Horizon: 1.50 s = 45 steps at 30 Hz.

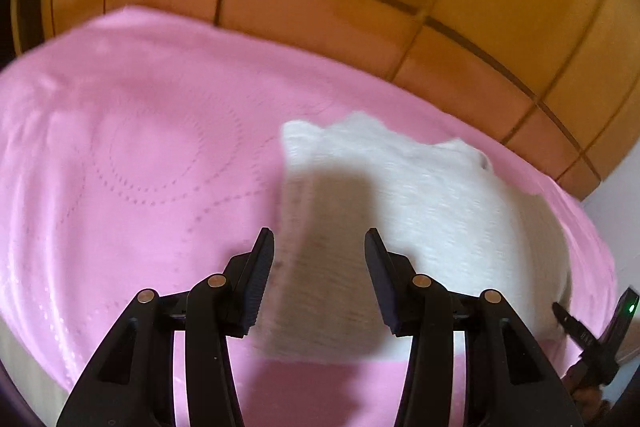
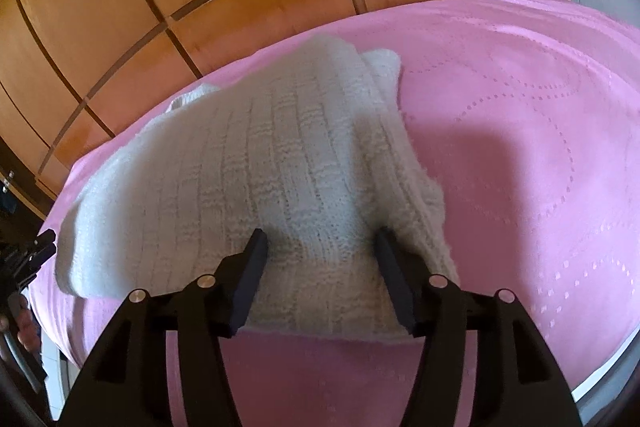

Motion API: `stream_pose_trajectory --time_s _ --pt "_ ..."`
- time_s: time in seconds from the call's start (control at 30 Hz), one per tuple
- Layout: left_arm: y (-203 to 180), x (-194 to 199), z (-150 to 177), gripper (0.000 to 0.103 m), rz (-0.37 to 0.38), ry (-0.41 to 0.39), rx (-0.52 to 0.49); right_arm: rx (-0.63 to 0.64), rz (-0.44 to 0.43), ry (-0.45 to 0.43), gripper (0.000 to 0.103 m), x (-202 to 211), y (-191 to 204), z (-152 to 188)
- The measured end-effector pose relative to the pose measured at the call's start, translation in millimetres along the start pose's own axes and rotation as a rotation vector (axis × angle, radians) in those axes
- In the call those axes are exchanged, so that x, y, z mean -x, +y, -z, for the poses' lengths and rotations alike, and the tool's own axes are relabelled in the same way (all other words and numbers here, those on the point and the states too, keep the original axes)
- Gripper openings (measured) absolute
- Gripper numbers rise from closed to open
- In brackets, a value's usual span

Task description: Fold small clothes

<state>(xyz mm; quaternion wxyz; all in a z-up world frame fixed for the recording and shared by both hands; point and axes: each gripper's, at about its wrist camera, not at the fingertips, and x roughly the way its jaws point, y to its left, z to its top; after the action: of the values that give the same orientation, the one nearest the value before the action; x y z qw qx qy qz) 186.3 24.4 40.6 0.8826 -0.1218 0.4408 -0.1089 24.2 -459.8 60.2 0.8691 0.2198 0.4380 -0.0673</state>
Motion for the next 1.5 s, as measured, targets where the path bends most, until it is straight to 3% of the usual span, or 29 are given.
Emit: stream_pose_trajectory --time_s 0.17,0.27,0.37,0.43,0.5,0.63,0.73,0.83,1.0,1.2,1.5 --pt "3 -14 1 0.046 -0.013 0.025 0.000 0.008 0.014 0.002 0.060 -1 2 2" --pt "4 -40 8 0.046 -0.109 0.090 -0.061 0.008 0.012 0.002 0.060 -3 3 1" --pt "-8 -40 19 0.050 -0.191 0.038 -0.144 0.014 0.011 0.001 0.060 -5 2 0" --pt "-12 -33 16 0.050 -0.207 0.035 -0.121 0.013 0.010 0.008 0.061 -5 3 -1" --pt "-18 -21 12 0.050 -0.222 0.010 -0.116 0.010 -0.004 0.017 0.068 -5 3 -3" --pt "-38 0 8 0.053 -0.206 -0.061 -0.166 0.034 -0.031 0.033 0.074 0 12 -10" --pt "-56 13 9 0.062 -0.185 -0.108 -0.208 -0.026 -0.086 0.017 0.074 10 7 -18" --pt "-69 17 10 0.062 -0.148 -0.120 -0.231 -0.088 -0.104 -0.010 0.077 18 -7 -28" --pt "-87 16 18 0.062 -0.119 -0.106 -0.267 -0.200 -0.077 -0.024 0.079 14 -40 -38" --pt "-99 5 25 0.062 -0.102 -0.071 -0.307 -0.338 -0.164 0.021 0.080 -3 -76 -33" --pt "-102 -13 28 0.062 -0.086 -0.011 -0.312 -0.326 -0.264 0.047 0.078 -4 -71 -33"
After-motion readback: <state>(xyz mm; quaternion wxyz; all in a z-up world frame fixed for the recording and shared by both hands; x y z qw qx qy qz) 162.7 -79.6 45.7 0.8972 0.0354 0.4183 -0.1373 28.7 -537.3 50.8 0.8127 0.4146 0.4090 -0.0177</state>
